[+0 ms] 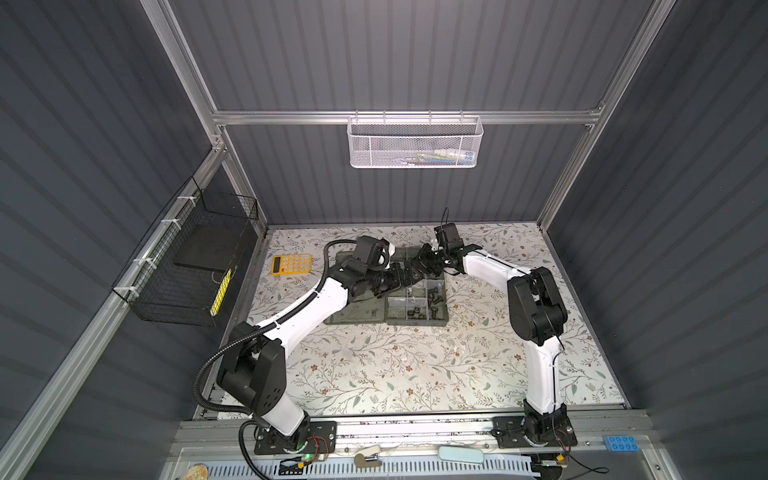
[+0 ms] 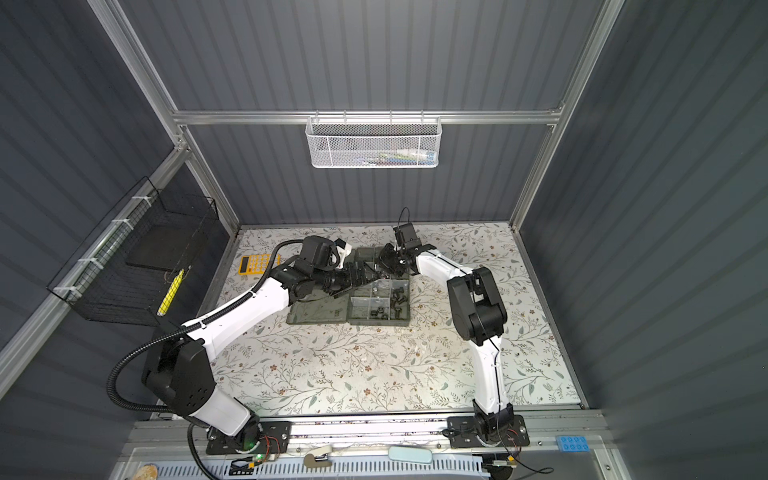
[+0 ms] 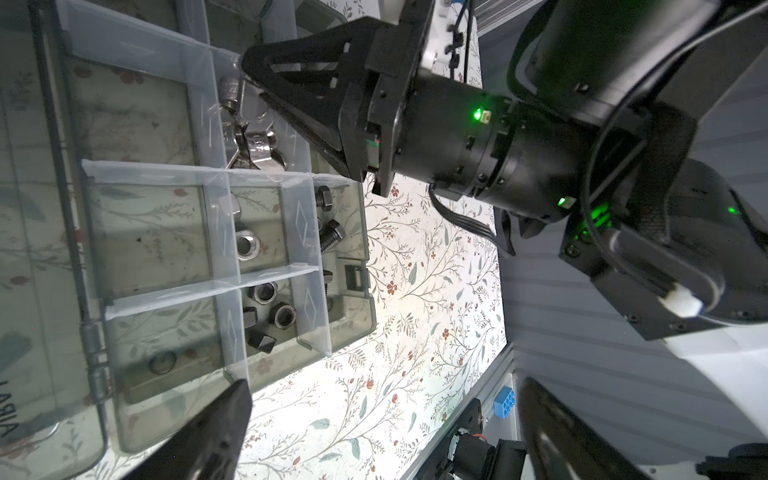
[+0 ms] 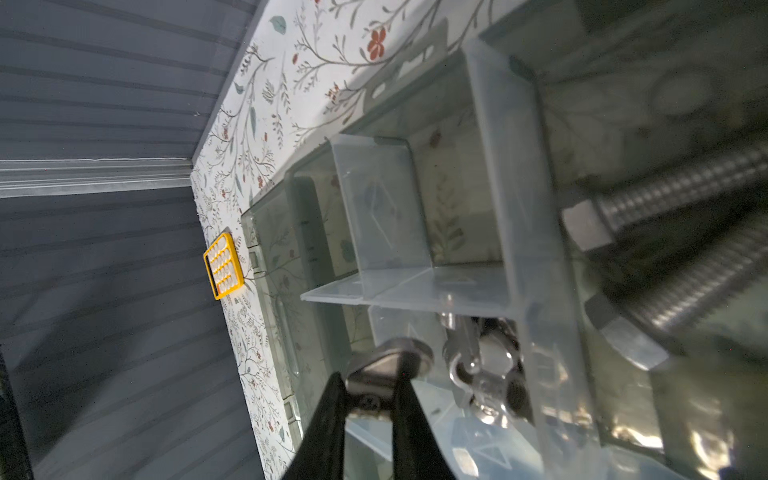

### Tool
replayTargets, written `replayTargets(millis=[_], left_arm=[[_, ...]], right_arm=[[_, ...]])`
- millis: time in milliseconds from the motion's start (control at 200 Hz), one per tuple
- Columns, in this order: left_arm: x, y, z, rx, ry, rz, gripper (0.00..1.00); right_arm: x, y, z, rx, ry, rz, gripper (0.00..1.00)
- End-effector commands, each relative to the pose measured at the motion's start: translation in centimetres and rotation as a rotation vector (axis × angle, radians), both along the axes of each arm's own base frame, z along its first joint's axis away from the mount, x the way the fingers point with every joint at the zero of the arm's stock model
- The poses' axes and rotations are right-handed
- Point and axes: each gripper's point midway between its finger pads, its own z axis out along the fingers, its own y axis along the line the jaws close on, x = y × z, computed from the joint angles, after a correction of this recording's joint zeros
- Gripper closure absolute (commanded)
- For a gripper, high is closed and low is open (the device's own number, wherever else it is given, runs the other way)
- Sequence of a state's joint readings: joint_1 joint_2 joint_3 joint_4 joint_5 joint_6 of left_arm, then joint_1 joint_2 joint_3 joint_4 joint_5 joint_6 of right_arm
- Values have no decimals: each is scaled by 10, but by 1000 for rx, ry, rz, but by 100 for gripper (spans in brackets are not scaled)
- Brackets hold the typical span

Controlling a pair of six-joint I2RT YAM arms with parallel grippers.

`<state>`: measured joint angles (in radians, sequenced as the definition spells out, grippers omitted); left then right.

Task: Sort the screws and nuts into containers
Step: 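Lower the wing nut into the compartment and open the right gripper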

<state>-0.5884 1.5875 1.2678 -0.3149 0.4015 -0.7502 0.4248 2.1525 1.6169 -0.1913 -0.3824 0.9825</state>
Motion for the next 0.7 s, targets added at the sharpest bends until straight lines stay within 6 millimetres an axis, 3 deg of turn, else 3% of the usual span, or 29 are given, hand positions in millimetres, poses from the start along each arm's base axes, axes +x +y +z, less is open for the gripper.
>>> replayTargets(millis=[0,415,695], left_arm=[[-6,8,7,14,-29,-1,0],[-7,9,5,13,-24,5,0],[-6,11,8,26,-35,8,0]], right_arm=[[-3,7,-3,1,3,29,80],[-16,6,-23,-31,47,35,67],[-14,4,1,-35,-9,42,61]])
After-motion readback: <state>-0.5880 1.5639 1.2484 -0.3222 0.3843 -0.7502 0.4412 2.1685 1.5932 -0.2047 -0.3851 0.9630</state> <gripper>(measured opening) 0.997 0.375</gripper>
